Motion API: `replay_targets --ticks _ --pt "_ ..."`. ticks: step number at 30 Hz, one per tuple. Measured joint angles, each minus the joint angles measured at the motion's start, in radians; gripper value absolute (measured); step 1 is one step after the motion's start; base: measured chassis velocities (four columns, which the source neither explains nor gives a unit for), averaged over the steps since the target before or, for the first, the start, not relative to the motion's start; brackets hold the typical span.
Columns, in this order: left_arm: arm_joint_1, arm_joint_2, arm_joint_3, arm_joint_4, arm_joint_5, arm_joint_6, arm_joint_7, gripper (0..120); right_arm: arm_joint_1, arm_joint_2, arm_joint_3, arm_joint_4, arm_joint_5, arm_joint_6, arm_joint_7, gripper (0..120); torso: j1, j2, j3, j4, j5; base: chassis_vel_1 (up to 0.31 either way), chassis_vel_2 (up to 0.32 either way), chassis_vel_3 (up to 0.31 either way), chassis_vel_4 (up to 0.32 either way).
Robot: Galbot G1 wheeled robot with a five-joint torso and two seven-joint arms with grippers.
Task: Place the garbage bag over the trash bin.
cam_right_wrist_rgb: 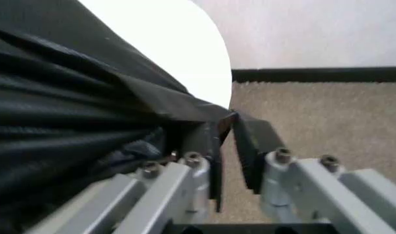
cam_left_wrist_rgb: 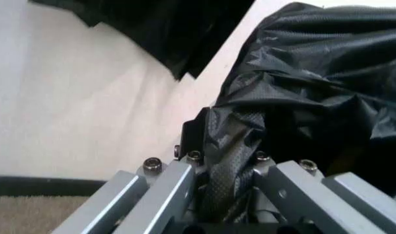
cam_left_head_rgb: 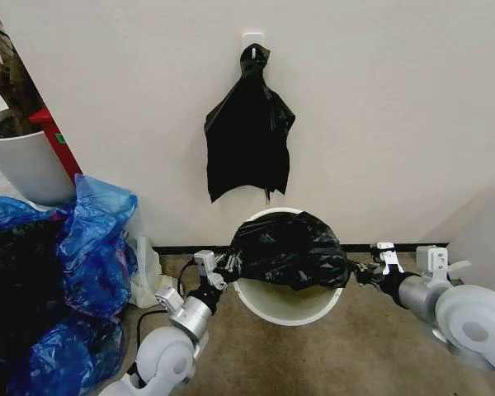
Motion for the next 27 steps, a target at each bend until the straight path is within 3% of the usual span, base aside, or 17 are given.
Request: replay_targets --ticks 11,13,16,23,27 --pt "-0.022 -0.019 0.0 0.074 -0.071 0.028 -0.039 3 -0.021 -0.025 0.062 0.122 0.088 0.008 0.167 53 0.0 0.0 0.0 0.0 -0.0001 0.0 0.0 0.0 0.0" --pt "-0.023 -0.021 0.001 0.074 -0.076 0.029 -0.044 3 -0.021 -0.025 0.064 0.127 0.093 0.01 0.177 54 0.0 0.0 0.0 0.0 -0.0001 0.0 0.0 0.0 0.0" --pt "-0.023 -0.023 0.001 0.074 -0.08 0.032 -0.064 3 -0.021 -0.023 0.075 0.14 0.096 0.022 0.194 67 0.0 0.0 0.0 0.0 0.0 0.0 0.0 0.0 0.0" --pt "-0.027 -0.012 0.003 0.081 -0.004 0.037 -0.073 3 -0.01 -0.044 0.143 0.187 0.089 0.049 0.193 95 0.0 0.0 0.0 0.0001 -0.0003 0.0 0.0 0.0 0.0" --pt "-0.038 -0.004 0.012 0.081 0.056 0.051 -0.078 3 -0.005 -0.064 0.178 0.19 0.06 0.051 0.173 100 0.0 0.0 0.0 0.0001 -0.0001 0.0 0.0 0.0 0.0"
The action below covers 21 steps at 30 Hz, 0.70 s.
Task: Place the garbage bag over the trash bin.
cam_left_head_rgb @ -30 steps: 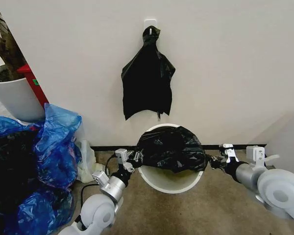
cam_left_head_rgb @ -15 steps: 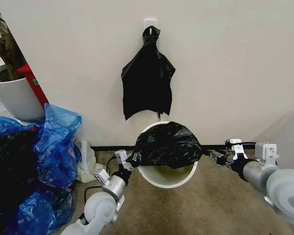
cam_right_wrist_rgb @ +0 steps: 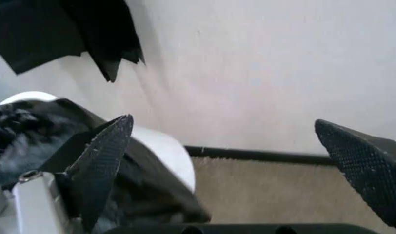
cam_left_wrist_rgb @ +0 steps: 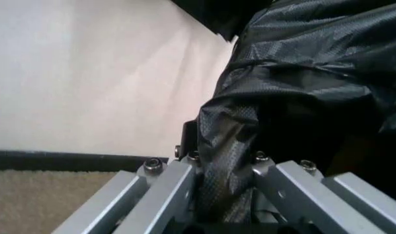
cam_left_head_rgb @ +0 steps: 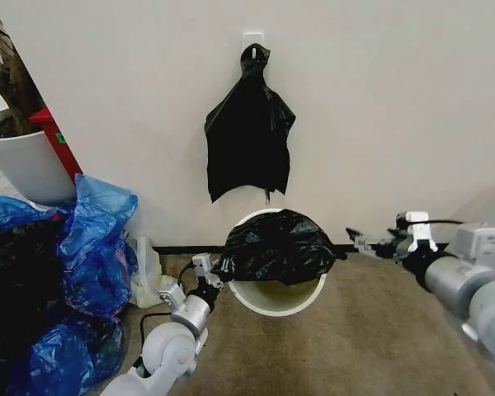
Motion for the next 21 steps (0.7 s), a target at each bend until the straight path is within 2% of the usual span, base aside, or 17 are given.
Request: replay_targets --ticks 2,4,6,7,9,11,15,21 --pt "-0.011 0.013 0.01 -0.008 0.059 0.025 -0.003 3 -0.003 -0.013 -0.008 0.0 -0.097 -0.004 -0.061 100 0.0 0.0 0.0 -0.0003 -0.0001 0.0 0.0 0.0 0.0" --pt "-0.021 0.026 0.016 -0.021 0.111 0.049 -0.008 3 0.003 -0.023 -0.109 0.0 -0.375 -0.003 -0.212 100 0.0 0.0 0.0 0.0 0.0004 0.0 0.0 0.0 0.0" --pt "-0.023 0.028 0.017 -0.022 0.116 0.053 -0.011 3 0.005 -0.024 -0.124 0.0 -0.422 -0.001 -0.239 100 0.0 0.0 0.0 0.0 0.0004 0.0 0.0 0.0 0.0" --pt "-0.034 0.042 0.02 -0.03 0.13 0.072 -0.024 3 0.012 -0.027 -0.182 -0.001 -0.615 0.008 -0.354 100 0.0 0.0 0.0 0.0 -0.0002 0.0 0.0 0.0 0.0" --pt "-0.053 0.068 0.025 -0.045 0.133 0.099 -0.047 3 0.025 -0.031 -0.264 -0.001 -0.81 0.007 -0.458 100 0.0 0.0 0.0 0.0001 0.0001 0.0 0.0 0.0 0.0" --pt "-0.059 0.075 0.027 -0.047 0.133 0.106 -0.054 3 0.027 -0.032 -0.281 -0.002 -0.847 0.005 -0.474 100 0.0 0.0 0.0 0.0 0.0 0.0 0.0 0.0 0.0" --pt "-0.075 0.097 0.029 -0.06 0.132 0.126 -0.072 3 0.031 -0.048 -0.377 -0.002 -1.022 0.011 -0.523 100 0.0 0.0 0.0 -0.0001 0.0 0.0 0.0 0.0 0.0" --pt "-0.076 0.1 0.032 -0.077 0.13 0.134 -0.073 3 0.061 -0.067 -0.456 -0.003 -1.121 0.022 -0.536 100 0.0 0.0 0.0 0.0 0.0 0.0 0.0 0.0 0.0"
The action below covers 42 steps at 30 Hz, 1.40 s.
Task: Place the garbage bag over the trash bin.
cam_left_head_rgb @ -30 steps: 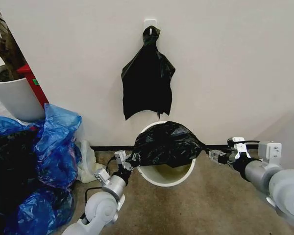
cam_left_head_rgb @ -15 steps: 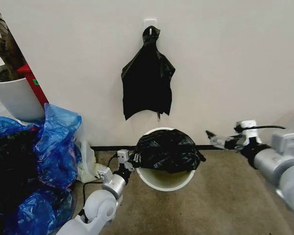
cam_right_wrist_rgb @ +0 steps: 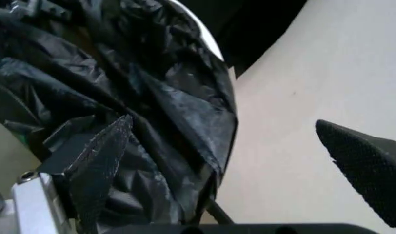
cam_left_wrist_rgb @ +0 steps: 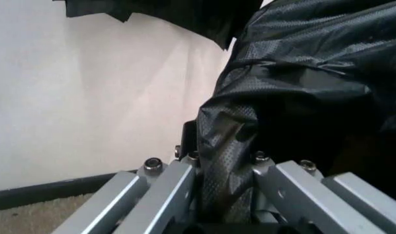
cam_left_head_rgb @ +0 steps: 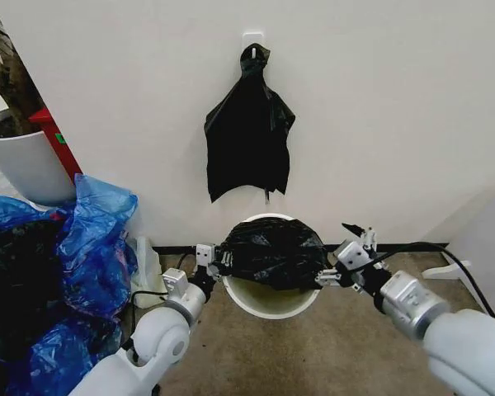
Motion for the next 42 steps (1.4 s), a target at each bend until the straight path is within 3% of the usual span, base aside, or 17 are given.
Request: replay_targets --ticks 9,12,14,29,42 --pt "0.015 -0.006 0.003 -0.009 0.018 0.0 0.005 3 0.006 -0.008 -0.024 -0.001 -0.034 -0.005 0.001 100 0.0 0.0 0.0 -0.0001 0.0 0.0 0.0 0.0 0.0" --pt "0.021 -0.004 0.004 -0.01 0.027 -0.001 0.012 3 0.006 -0.014 -0.015 -0.001 -0.027 -0.009 0.004 95 0.0 0.0 0.0 -0.0001 0.0 0.0 0.0 0.0 0.0" --pt "0.024 -0.006 0.004 -0.01 0.034 -0.004 0.019 3 0.007 -0.026 0.011 -0.001 0.011 -0.015 0.019 84 0.0 0.0 0.0 -0.0001 0.0001 0.0 0.0 0.0 0.0" --pt "0.026 -0.009 0.003 -0.017 0.039 -0.005 0.036 3 0.018 -0.041 -0.022 -0.001 -0.014 0.0 0.004 77 0.0 0.0 0.0 -0.0001 0.0001 0.0 0.0 0.0 0.0" --pt "0.04 -0.011 0.009 -0.019 0.063 0.006 0.061 3 0.046 -0.073 -0.062 -0.001 0.025 0.031 -0.007 30 0.0 0.0 0.0 -0.0001 0.0 0.0 0.0 0.0 0.0"
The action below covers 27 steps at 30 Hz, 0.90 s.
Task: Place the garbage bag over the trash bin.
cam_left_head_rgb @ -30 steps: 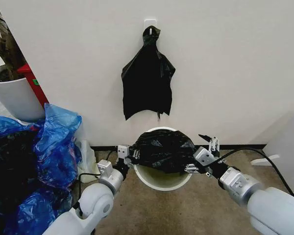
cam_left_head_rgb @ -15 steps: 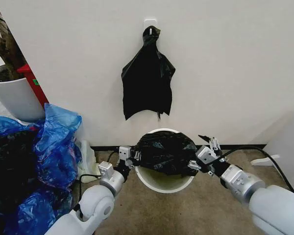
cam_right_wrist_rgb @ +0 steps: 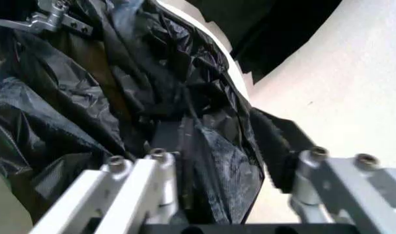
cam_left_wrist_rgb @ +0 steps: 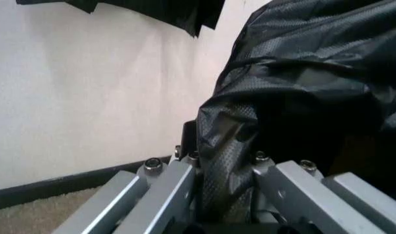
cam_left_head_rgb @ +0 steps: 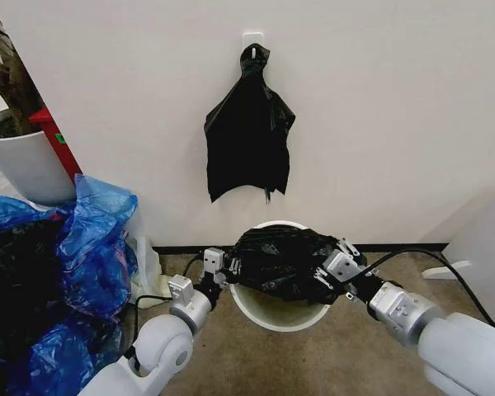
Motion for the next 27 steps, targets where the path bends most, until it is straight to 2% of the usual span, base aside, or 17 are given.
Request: replay_targets --ticks 3,6,7,9,15,24,27 --pt "0.006 0.004 -0.001 -0.001 0.01 0.001 0.01 3 0.0 -0.006 0.0 0.0 0.011 0.022 0.005 16 0.0 0.0 0.0 0.0 0.0 0.0 0.0 0.0 0.0" --pt "0.009 0.007 -0.001 -0.001 0.015 0.001 0.014 3 0.0 -0.009 0.0 0.0 0.026 0.026 0.011 10 0.0 0.0 0.0 0.0 0.0001 0.0 0.0 0.0 0.0" --pt "0.011 0.007 -0.001 -0.001 0.019 0.001 0.017 3 0.001 -0.01 -0.001 0.0 0.042 0.027 0.019 3 0.0 0.0 0.0 0.0 0.0 0.0 0.0 0.0 0.0" --pt "0.015 0.006 -0.002 -0.001 0.031 0.0 0.025 3 0.002 -0.01 -0.001 0.0 0.067 0.031 0.034 0 0.0 0.0 0.0 0.0 0.0001 0.0 0.0 0.0 0.0" --pt "0.033 0.012 -0.002 0.004 0.089 -0.022 0.059 3 0.044 -0.017 0.003 0.0 0.172 0.031 0.086 0 0.0 0.0 0.0 0.0 0.0 0.0 0.0 0.0 0.0" --pt "0.066 0.029 -0.002 0.021 0.252 -0.106 0.144 3 0.11 -0.045 0.038 -0.001 0.299 0.034 0.11 0 0.0 0.0 0.0 -0.0002 0.0 0.0 0.0 0.0 0.0" --pt "0.079 0.032 -0.005 0.02 0.281 -0.131 0.169 2 0.171 -0.051 -0.005 -0.033 0.355 0.048 0.096 0 0.0 0.0 0.0 0.0 0.0 0.0 0.0 0.0 0.0"
